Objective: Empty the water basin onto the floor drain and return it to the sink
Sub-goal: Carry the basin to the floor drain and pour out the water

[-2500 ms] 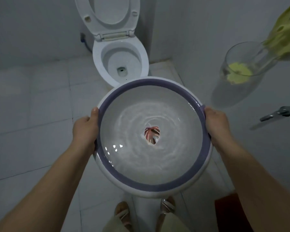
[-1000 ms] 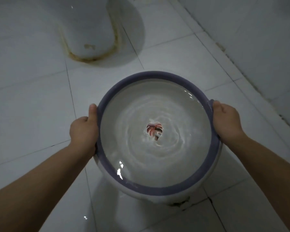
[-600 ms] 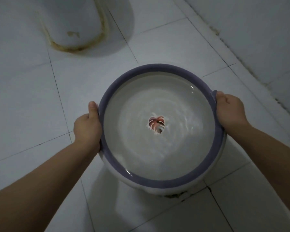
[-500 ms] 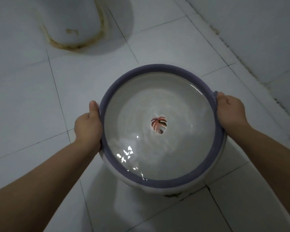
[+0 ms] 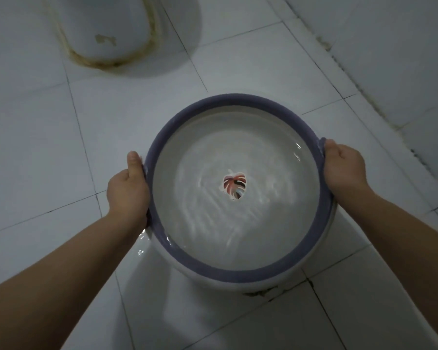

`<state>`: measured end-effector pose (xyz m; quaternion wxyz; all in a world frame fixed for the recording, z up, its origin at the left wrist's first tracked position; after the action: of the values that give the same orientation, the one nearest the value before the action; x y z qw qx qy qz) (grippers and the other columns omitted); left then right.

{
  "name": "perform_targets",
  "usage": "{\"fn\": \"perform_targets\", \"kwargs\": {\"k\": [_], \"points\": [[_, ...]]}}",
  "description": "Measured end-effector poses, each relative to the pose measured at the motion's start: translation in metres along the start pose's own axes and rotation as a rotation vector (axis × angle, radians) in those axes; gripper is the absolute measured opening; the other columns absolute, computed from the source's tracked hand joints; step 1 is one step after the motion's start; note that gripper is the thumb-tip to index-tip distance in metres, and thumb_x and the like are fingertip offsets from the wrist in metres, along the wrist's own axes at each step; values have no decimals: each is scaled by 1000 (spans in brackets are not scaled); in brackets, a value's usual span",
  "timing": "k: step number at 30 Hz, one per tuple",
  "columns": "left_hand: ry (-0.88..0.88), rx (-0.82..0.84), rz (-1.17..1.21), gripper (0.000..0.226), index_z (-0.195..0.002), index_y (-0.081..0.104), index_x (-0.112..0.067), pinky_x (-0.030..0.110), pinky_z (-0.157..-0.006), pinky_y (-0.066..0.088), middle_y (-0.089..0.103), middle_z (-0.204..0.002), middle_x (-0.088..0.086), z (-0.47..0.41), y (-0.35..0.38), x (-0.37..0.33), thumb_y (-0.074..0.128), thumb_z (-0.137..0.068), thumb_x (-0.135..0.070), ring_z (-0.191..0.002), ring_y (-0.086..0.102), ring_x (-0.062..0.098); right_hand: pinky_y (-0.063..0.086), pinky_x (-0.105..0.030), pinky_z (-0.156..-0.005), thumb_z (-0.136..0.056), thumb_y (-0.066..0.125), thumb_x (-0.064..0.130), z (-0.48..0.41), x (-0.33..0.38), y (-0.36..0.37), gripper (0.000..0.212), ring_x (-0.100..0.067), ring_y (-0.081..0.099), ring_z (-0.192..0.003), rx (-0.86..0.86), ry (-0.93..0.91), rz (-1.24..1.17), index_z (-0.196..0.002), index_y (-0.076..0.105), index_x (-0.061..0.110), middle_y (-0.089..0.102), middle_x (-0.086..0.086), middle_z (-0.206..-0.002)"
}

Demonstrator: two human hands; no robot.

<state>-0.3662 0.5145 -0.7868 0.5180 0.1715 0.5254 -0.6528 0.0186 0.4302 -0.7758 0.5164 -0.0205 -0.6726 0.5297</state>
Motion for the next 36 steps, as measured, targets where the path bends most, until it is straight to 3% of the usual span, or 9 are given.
{"fn": "perform_targets", "kwargs": {"k": [3, 5, 9, 14, 17, 20, 28, 31, 36], "points": [[1, -7, 0, 59, -64, 51, -12, 44, -75, 48, 58, -76, 15, 1, 1, 1, 24, -91, -58, -75, 55, 30, 27, -27, -62, -97, 31, 31, -1, 1, 0, 47, -17, 39, -57, 3, -19, 20, -51, 35, 23, 41, 2, -57], [12, -7, 5, 59, -64, 51, -12, 39, -68, 45, 55, -70, 11, 2, 2, 0, 24, -91, -57, -67, 53, 26, 29, -27, -64, -97, 30, 30, -2, 0, 1, 46, -19, 42, -60, 18, -8, 24, -52, 36, 23, 41, 4, -58], [38, -5, -10, 60, -67, 52, -10, 28, -55, 39, 53, -68, 9, 4, 6, -2, 23, -92, -57, -62, 49, 20, 29, -26, -65, -97, 29, 29, -3, 0, -5, 44, -19, 45, -71, 3, -30, 18, -58, 43, 16, 50, -6, -69], [60, -3, -23, 61, -70, 52, -8, 31, -56, 39, 52, -70, 13, 5, 8, -5, 23, -92, -57, -63, 49, 22, 27, -24, -64, -97, 28, 30, -5, -2, -9, 37, -22, 47, -76, -19, -29, 55, -77, 50, 8, 52, -12, -82], [87, -3, -38, 62, -73, 52, -6, 36, -62, 41, 52, -73, 16, 4, 10, -10, 22, -92, -56, -68, 49, 26, 25, -22, -59, -97, 29, 30, -6, -3, -11, 38, -21, 46, -74, -27, -33, 37, -74, 48, 8, 51, -11, -80], [104, -5, -34, 60, -64, 47, -10, 36, -64, 41, 50, -66, 12, 5, 11, -15, 21, -93, -55, -64, 47, 25, 27, -23, -62, -97, 29, 30, -6, -4, -12, 39, -20, 44, -71, -28, -22, -2, -70, 46, 9, 50, -9, -74], [118, -18, -40, 63, -74, 52, -3, 39, -66, 43, 51, -69, 14, 4, 11, -17, 21, -92, -55, -68, 48, 27, 29, -27, -66, -97, 29, 29, -7, -1, -12, 43, -20, 43, -73, -15, -27, -18, -57, 40, 18, 48, -8, -72], [110, -25, -6, 60, -66, 49, -7, 38, -66, 40, 50, -67, 12, 4, 11, -16, 23, -92, -55, -68, 47, 26, 27, -22, -62, -97, 29, 29, -8, -1, -12, 39, -19, 44, -74, -15, -29, -18, -66, 44, 11, 49, -9, -79], [120, -17, -8, 59, -64, 46, -9, 38, -67, 41, 50, -69, 14, 4, 12, -17, 22, -93, -54, -70, 48, 27, 29, -24, -66, -97, 29, 30, -9, -2, -11, 42, -19, 44, -73, -5, -12, -49, -58, 40, 20, 44, 0, -63]]}}
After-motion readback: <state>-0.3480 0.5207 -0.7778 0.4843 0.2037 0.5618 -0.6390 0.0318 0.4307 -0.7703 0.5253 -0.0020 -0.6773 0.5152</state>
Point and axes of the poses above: each hand's wrist, its own z-axis away from the middle knuckle, its own y-axis out of the palm, x = y × z, the point moved 7 cm from there along -z, towards the middle knuckle
